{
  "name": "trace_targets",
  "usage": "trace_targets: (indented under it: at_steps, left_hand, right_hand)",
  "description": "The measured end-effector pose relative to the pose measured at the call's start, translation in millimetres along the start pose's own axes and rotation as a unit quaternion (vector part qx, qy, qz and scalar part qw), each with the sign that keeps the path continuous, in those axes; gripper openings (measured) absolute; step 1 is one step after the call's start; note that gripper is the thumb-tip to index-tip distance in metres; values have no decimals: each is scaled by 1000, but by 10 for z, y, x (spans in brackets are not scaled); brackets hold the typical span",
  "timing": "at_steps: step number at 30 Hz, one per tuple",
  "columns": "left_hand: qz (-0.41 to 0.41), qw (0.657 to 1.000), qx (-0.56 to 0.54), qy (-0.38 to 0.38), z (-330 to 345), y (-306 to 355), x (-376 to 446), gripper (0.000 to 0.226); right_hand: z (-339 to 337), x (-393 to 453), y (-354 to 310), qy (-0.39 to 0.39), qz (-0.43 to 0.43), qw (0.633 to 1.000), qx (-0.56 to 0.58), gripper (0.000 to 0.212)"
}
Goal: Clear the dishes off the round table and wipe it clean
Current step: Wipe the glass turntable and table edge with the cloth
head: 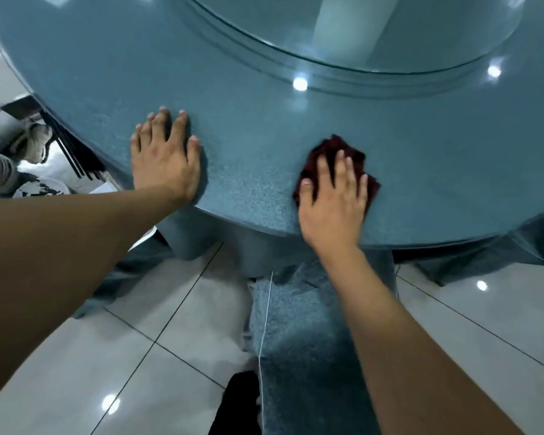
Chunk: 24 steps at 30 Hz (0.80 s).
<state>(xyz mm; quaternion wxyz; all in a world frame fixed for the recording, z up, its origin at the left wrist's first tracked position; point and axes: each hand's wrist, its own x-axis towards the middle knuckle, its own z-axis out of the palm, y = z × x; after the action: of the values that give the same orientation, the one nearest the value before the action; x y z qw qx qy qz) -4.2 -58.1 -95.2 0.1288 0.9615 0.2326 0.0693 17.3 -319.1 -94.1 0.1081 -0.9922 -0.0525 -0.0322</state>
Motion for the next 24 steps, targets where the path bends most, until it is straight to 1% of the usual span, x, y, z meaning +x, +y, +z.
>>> trace_targets:
  at_steps: [2, 4, 5, 7, 9, 13, 15, 16, 19, 20, 22, 24]
  left_hand:
    - [0, 1000, -6, 3, 6, -12, -14, 54]
    - [0, 1000, -8, 6, 18, -28, -19, 54]
    - [1, 1000, -6, 5, 29, -26, -18, 54]
    - [2, 1000, -3, 0, 34, -25, -10, 54]
    - [2, 1000, -3, -3, 28, -26, -5, 53]
    - [-2, 1000, -4, -7, 9, -13, -22, 53]
    - [-2, 1000, 3, -12, 1, -11, -13, 54]
    - [-2, 1000, 6, -14, 0, -14, -3, 55]
    - [1, 1000, 9, -13, 14, -22, 6, 56]
    - [2, 1000, 8, -12, 17, -26, -1, 57]
    - [4, 1000, 1, -11, 15, -25, 1, 58]
    - [2, 1000, -3, -16, 6, -34, -4, 60]
  right_hand:
    - [125, -255, -587, -6, -90, 996, 14, 62]
    - [177, -424, -941, -27, -151, 988, 30, 59]
    - [186, -448, -965, -35, -171, 984, 36, 58]
    - [162, -415, -773, -41, -195, 979, 43, 56]
    - [93, -375, -393, -35, -163, 986, 28, 56]
    - [-103, -267, 596, -10, -14, 1000, -19, 62]
    - [-164, -242, 858, -4, 41, 999, -19, 64]
    - [-159, -234, 869, -1, 68, 998, -17, 64]
    - [-78, -243, 509, 14, 158, 987, -8, 64]
    - [-46, -270, 298, 16, 168, 986, -6, 64]
    - [32, -349, -211, 23, 142, 990, -2, 62]
    - [139, -431, -831, 24, 83, 996, 3, 60]
